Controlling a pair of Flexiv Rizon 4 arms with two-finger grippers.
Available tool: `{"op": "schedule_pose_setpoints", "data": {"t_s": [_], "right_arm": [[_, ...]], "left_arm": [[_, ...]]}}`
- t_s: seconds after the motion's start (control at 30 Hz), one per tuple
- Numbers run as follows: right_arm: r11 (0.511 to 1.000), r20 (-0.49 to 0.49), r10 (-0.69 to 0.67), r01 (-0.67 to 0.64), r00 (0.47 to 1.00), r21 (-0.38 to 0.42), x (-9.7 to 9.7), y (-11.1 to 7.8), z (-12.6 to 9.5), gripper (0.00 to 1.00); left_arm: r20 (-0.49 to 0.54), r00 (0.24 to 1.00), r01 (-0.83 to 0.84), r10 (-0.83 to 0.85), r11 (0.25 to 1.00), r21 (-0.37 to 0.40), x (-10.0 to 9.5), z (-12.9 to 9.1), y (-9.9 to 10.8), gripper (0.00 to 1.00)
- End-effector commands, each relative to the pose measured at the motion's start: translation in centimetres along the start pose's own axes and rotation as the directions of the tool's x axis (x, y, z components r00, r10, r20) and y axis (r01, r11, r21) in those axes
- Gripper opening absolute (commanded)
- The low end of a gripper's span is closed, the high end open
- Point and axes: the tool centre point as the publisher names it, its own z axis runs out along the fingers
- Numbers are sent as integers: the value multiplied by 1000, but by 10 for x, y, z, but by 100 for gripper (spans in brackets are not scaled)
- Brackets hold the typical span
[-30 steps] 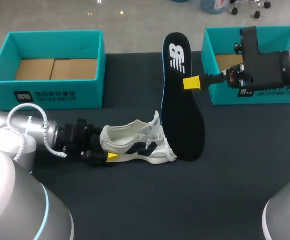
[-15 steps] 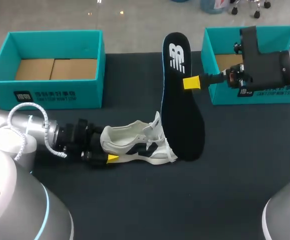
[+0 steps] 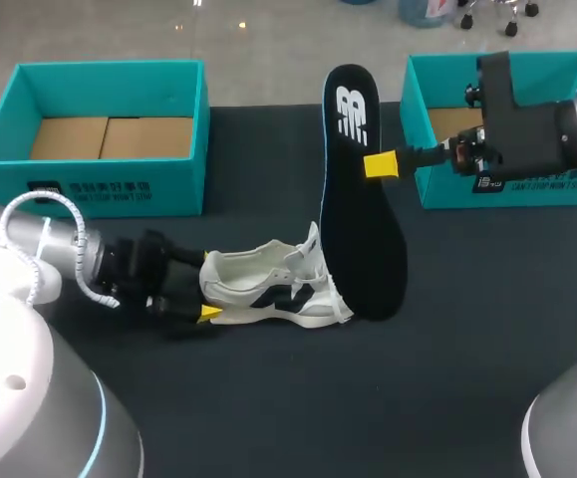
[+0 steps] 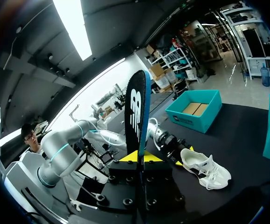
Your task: Take the shoe out of the shoebox, open the shoe tongue, remove and reinsert the insole, then place the shoe into the shoebox
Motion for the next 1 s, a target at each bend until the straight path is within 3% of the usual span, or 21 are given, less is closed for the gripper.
{"op": "schedule_pose_setpoints", "data": {"t_s": [0.03, 0.3, 1.0], "right_arm": [[1000, -1, 1, -1, 1000, 2, -2, 2, 3, 0], [1000, -1, 1, -1, 1000, 2, -2, 2, 3, 0], [1000, -1, 1, -1, 1000, 2, -2, 2, 3, 0]], "left_arm": [[-32, 999, 2, -2, 1000, -26, 2, -16, -8, 100], [-125, 992, -9, -6, 993, -116, 3, -32, -18, 100], [-107, 994, -12, 0, 993, -118, 3, -39, -17, 100]]}}
